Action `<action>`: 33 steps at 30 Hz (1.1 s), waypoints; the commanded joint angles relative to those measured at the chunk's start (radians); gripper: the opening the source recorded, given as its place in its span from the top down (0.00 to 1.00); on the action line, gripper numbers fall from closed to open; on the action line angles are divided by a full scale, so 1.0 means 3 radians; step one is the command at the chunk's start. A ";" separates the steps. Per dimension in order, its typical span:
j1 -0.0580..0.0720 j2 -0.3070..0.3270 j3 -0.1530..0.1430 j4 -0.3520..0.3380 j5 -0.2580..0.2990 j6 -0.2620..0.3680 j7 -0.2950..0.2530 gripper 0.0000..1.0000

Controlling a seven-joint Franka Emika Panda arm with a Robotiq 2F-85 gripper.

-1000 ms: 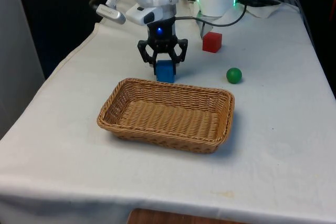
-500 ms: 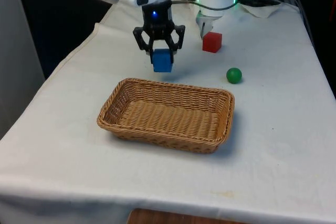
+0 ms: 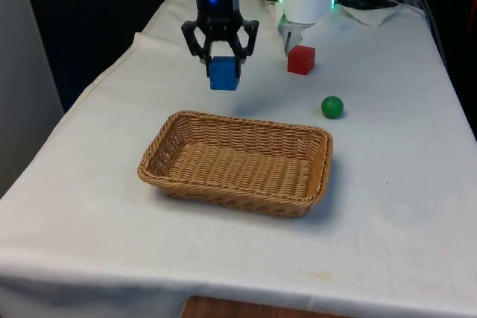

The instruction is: Place all non-red objects into the basket.

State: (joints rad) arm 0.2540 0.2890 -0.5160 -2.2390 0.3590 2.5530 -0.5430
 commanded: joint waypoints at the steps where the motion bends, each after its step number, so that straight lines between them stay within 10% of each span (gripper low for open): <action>1: 0.0023 -0.0017 -0.0043 0.0020 -0.0083 -0.0030 0.0080 1.00; 20: 0.0010 -0.0037 -0.0037 0.0430 -0.0273 -0.0260 0.0360 1.00; 33: -0.0020 0.0330 0.0030 0.0867 -0.0020 -0.0323 0.0360 1.00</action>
State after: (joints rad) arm 0.2540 0.3680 -0.5180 -1.9980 0.3260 2.4550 -0.4270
